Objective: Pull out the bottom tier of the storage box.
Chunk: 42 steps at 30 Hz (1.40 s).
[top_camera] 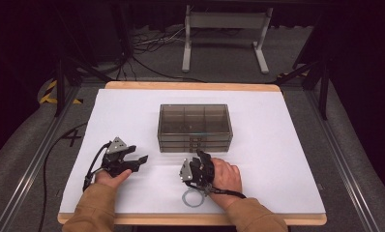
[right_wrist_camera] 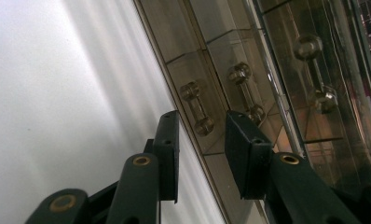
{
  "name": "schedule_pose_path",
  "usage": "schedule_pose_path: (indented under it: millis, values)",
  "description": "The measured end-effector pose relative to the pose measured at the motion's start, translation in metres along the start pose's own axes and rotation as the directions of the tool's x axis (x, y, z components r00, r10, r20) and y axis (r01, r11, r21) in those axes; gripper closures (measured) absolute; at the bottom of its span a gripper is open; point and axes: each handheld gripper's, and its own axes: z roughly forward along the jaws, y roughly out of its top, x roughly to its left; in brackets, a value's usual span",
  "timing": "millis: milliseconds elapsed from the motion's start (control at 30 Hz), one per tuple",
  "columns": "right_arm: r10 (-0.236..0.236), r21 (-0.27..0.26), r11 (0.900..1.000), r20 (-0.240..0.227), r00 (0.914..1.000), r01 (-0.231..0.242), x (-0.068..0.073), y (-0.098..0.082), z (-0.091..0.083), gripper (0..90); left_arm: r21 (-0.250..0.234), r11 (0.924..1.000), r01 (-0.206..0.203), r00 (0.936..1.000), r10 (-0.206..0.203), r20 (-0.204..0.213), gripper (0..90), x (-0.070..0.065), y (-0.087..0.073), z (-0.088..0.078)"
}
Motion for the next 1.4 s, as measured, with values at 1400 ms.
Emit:
schedule_pose_path:
  millis: [1400]
  values:
    - [-0.244, 0.13, 0.965, 0.143, 0.9591, 0.227, 0.028, 0.02, 0.021, 73.8, 0.004, 1.0, 0.006, 1.0, -0.006, 0.005, 34.5, -0.001, 0.0, 0.001]
